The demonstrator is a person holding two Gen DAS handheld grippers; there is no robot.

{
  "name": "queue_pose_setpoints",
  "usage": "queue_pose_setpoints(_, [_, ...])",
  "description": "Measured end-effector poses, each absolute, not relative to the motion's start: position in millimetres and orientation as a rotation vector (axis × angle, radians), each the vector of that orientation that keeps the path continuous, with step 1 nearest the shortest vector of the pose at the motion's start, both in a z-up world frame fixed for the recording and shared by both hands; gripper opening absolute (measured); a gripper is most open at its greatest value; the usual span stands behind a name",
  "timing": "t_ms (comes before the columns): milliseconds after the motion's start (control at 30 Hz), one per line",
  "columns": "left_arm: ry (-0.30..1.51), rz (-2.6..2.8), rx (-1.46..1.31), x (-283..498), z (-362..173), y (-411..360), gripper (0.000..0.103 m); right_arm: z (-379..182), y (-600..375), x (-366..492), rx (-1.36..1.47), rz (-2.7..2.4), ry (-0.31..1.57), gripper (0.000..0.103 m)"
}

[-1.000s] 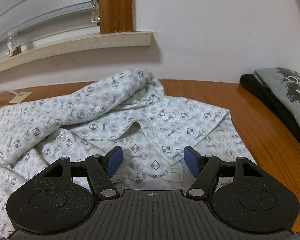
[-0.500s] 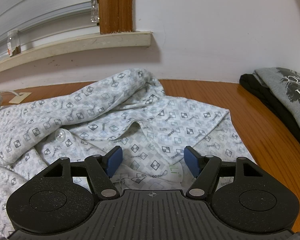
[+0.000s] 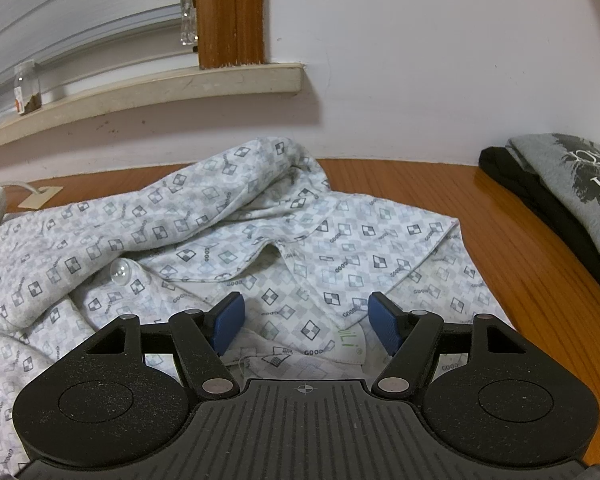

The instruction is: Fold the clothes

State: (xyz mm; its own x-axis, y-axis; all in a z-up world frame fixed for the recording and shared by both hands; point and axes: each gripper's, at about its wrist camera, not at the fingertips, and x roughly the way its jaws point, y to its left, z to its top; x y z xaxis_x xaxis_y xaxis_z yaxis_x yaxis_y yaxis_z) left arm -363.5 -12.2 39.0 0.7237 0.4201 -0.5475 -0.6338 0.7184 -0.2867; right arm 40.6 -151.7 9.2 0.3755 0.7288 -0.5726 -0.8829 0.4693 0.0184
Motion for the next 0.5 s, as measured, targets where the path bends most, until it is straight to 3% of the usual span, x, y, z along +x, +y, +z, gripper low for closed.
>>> queue_pose_setpoints(67, [0.462,0.633,-0.444,-364.8,46.2,-17.0,0.012,9.3,-151.9,40.8,-0.312,1.053,0.559,0.068])
queue_pose_setpoints(233, [0.396,0.665,-0.429,-399.5,76.2,-18.3,0.006,9.4,-152.0,41.2,-0.31,1.055,0.561,0.068])
queue_pose_setpoints(500, [0.372,0.874,-0.374,-485.9,124.2,2.4,0.006,9.4,-152.3,41.9,-0.305,1.058,0.566,0.068])
